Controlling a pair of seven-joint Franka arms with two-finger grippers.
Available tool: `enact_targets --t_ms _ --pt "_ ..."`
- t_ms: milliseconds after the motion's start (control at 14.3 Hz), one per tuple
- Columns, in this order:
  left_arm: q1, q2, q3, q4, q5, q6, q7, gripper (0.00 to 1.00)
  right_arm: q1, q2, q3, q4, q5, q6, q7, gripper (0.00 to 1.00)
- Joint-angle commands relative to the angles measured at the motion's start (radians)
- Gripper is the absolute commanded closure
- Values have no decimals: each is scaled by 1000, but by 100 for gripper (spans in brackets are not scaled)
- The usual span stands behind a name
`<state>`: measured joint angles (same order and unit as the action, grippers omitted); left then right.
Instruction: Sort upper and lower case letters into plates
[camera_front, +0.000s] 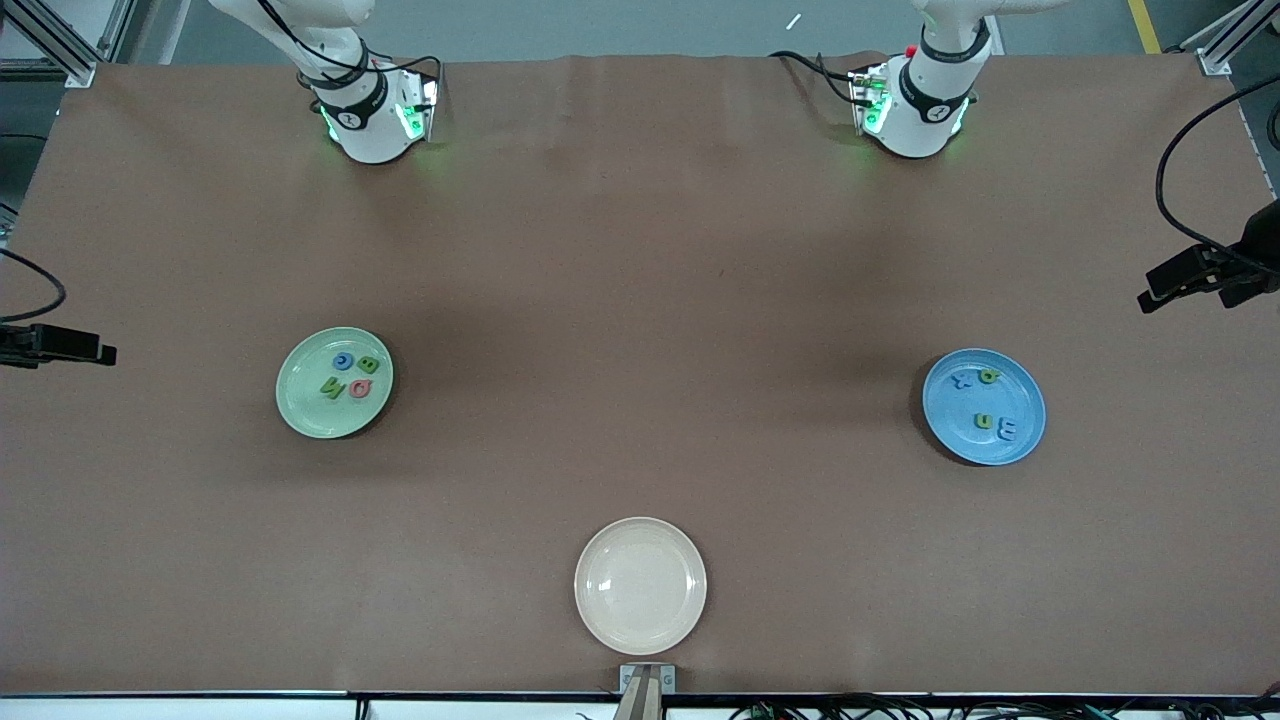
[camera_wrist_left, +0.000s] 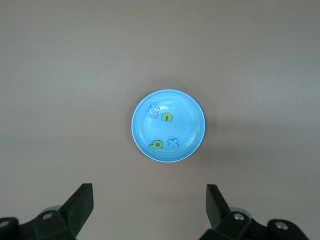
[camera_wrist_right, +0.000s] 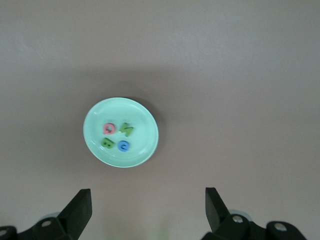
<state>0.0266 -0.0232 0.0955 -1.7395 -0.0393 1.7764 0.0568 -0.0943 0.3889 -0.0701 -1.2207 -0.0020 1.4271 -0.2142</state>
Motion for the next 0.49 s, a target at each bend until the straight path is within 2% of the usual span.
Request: enact_targets --t_ms 0,140,280,420 --pt "-14 -15 15 14 -13 -23 5 1 47 -27 0 -11 -46 -26 10 0" --pt "-16 -15 13 15 -13 -23 3 1 45 -38 3 -11 -36 -86 6 0" --pt "-8 -8 7 21 -14 -23 -2 1 41 -71 -5 -19 19 -91 -1 0" --pt "-7 -11 7 25 -13 -23 3 1 47 -100 -10 -51 23 -90 -1 0"
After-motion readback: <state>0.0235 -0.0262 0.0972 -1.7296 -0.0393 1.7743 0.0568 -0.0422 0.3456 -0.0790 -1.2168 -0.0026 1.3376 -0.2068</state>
